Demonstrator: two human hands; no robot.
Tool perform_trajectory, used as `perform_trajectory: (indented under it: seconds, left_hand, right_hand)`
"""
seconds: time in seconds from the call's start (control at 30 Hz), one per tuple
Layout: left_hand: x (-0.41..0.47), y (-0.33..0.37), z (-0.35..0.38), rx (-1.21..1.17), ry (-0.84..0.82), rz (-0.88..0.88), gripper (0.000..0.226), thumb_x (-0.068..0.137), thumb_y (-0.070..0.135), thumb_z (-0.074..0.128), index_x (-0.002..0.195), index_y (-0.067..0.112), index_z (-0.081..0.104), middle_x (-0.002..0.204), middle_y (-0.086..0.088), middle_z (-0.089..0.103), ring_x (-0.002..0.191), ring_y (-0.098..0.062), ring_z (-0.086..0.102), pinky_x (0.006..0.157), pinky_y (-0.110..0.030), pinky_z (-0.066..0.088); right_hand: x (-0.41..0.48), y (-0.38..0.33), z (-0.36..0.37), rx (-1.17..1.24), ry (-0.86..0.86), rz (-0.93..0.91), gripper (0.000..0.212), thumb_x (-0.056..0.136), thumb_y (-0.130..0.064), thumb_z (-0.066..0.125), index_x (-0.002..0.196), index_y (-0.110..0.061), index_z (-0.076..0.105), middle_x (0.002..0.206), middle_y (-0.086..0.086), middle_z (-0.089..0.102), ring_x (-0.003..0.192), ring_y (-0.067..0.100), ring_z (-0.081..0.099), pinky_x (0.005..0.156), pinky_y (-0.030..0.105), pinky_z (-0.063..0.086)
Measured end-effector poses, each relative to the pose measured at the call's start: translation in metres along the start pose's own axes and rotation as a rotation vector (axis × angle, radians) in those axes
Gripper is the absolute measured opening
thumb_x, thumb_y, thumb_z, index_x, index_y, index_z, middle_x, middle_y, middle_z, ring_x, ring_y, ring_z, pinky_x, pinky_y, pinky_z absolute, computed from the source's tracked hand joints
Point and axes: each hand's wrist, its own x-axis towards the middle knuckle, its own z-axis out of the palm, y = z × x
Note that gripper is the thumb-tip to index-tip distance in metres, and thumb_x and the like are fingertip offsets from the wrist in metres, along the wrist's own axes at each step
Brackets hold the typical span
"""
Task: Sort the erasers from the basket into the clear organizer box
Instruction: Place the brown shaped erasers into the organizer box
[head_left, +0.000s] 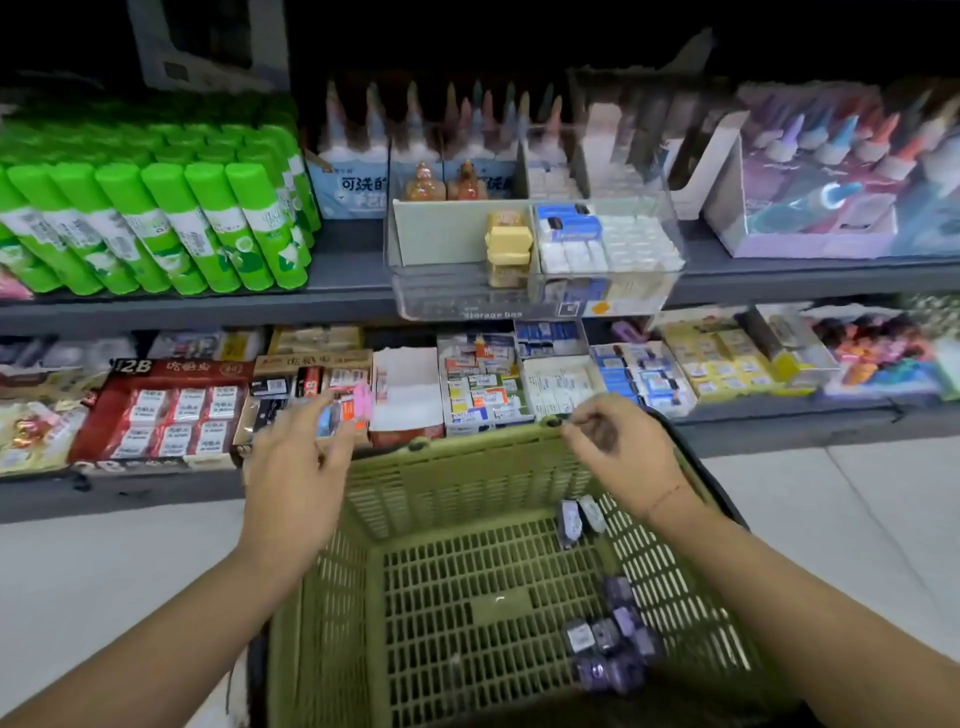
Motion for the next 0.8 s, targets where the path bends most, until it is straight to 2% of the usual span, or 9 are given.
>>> perform_trajectory:
  seconds: [0.1,0.2,0.3,0.4,0.5,0.57,0.67,0.73,0.8]
  left_hand:
    - [-0.026,-0.042,0.010,0.321,-0.132,-0.192,0.062,0.095,0.047,0.046,0.148,0.018,0.032,0.153,-0.014,0.031,0.135,-0.039,0.031,0.107,-0.055,0.029]
    - [-0.048,-0.071,0.020,0.311,-0.268,-0.294,0.078,0.092,0.056,0.043,0.154,0.029,0.005,0.156,-0.017,0.022,0.135,-0.042,0.035,0.104,-0.054,0.034]
    - [-0.062,-0.081,0.028,0.192,-0.260,-0.304,0.077,0.094,0.054,0.042,0.153,0.032,-0.003,0.150,-0.018,0.036,0.123,-0.041,0.049,0.089,-0.048,0.044]
    - [-0.067,-0.083,0.033,0.176,-0.205,-0.277,0.072,0.097,0.050,0.040,0.154,0.029,0.001,0.118,-0.023,0.061,0.090,-0.038,0.060,0.066,-0.038,0.042]
    - [-0.070,-0.084,0.035,0.182,-0.182,-0.265,0.070,0.098,0.049,0.038,0.154,0.027,0.002,0.093,-0.018,0.063,0.067,-0.028,0.051,0.055,-0.034,0.036]
    - [-0.072,-0.086,0.037,0.174,-0.175,-0.268,0.069,0.098,0.050,0.036,0.154,0.026,0.003,0.093,-0.018,0.064,0.067,-0.028,0.051,0.055,-0.033,0.036]
    - [-0.073,-0.088,0.039,0.167,-0.161,-0.269,0.066,0.099,0.049,0.033,0.154,0.024,0.006,0.111,-0.022,0.064,0.085,-0.035,0.059,0.064,-0.035,0.040]
    - [-0.073,-0.089,0.041,0.180,-0.144,-0.285,0.060,0.102,0.043,0.030,0.154,0.021,0.009,0.122,-0.024,0.061,0.101,-0.042,0.059,0.070,-0.038,0.039]
    - [-0.072,-0.088,0.041,0.190,-0.137,-0.304,0.055,0.104,0.037,0.026,0.154,0.019,0.012,0.124,-0.024,0.060,0.105,-0.043,0.057,0.072,-0.039,0.039]
  right_hand:
    - [-0.046,0.060,0.036,-0.176,-0.548,0.256,0.046,0.080,-0.035,0.074,0.117,-0.012,0.058,0.114,0.009,0.055,0.093,0.015,0.055,0.086,0.021,0.042]
    - [-0.078,0.097,0.053,-0.311,-0.893,0.320,0.081,0.075,-0.050,0.073,0.140,-0.016,0.038,0.141,0.013,0.032,0.126,0.024,0.042,0.104,0.028,0.035]
    - [-0.099,0.121,0.059,-0.494,-1.012,0.319,0.094,0.072,-0.056,0.072,0.148,-0.029,0.024,0.156,0.012,0.003,0.141,0.033,0.023,0.114,0.035,0.026]
    - [-0.112,0.133,0.064,-0.697,-1.065,0.214,0.100,0.070,-0.060,0.071,0.150,-0.031,0.018,0.157,0.009,0.006,0.142,0.036,0.014,0.115,0.041,0.024]
    - [-0.118,0.139,0.068,-0.777,-1.160,0.199,0.101,0.070,-0.059,0.072,0.150,-0.028,0.018,0.157,0.010,0.005,0.142,0.037,0.017,0.114,0.044,0.025]
    - [-0.119,0.141,0.069,-0.825,-1.235,0.180,0.100,0.070,-0.061,0.071,0.149,-0.029,0.019,0.157,0.009,0.003,0.143,0.037,0.012,0.115,0.048,0.019]
    - [-0.117,0.142,0.073,-0.842,-1.319,0.179,0.098,0.069,-0.064,0.069,0.148,-0.033,0.021,0.157,0.008,0.005,0.143,0.037,0.007,0.113,0.054,0.013]
    - [-0.113,0.143,0.076,-0.842,-1.348,0.190,0.091,0.069,-0.066,0.068,0.144,-0.035,0.026,0.155,0.006,0.011,0.142,0.036,0.010,0.111,0.054,0.019]
    - [-0.108,0.143,0.080,-0.815,-1.369,0.229,0.080,0.071,-0.066,0.065,0.138,-0.036,0.034,0.153,0.005,0.016,0.141,0.034,0.013,0.109,0.052,0.027]
